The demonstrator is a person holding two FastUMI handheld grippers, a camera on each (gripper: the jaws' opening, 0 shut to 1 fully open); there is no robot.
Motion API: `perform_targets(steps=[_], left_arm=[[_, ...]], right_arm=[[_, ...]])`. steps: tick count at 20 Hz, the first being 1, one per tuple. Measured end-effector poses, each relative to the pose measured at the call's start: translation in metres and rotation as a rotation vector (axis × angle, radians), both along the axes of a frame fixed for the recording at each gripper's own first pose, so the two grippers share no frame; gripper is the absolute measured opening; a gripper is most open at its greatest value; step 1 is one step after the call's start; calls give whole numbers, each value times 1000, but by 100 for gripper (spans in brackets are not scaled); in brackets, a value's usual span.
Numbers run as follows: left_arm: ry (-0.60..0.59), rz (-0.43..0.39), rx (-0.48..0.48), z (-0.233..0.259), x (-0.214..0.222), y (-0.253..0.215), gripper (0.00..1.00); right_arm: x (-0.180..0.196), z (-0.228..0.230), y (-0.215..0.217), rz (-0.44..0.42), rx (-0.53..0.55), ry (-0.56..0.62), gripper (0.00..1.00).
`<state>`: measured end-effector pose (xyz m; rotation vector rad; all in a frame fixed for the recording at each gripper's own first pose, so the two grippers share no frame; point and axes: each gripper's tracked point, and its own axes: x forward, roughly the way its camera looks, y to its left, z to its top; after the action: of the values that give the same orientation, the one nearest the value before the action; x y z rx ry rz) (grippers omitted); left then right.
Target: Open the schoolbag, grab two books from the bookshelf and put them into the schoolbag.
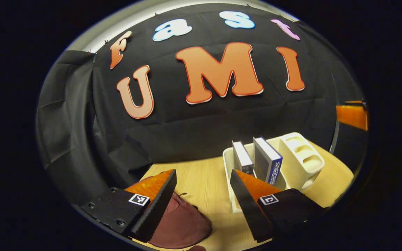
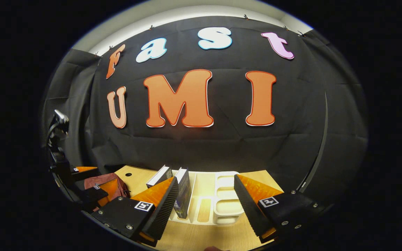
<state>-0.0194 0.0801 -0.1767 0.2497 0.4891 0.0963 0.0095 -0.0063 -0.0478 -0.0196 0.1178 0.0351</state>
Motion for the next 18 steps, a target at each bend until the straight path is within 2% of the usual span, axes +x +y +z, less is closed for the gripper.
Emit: perform_targets(steps=[3,6,11,18], left_arm=[[97,-10,83,-38,-11,18,99],[181,-38,210,-70,-26,37,99],[348,-72,339,-146,-64,44,98],[476,-102,473,-198,-118,56,98]], right_arm=[[3,-10,-13,-19,-1,19,94],[7,-24,-26,-35,-1,48,94],[14,-47,-41,-48,-14,90,94],[20,-73,-46,-33,-34,139,94]])
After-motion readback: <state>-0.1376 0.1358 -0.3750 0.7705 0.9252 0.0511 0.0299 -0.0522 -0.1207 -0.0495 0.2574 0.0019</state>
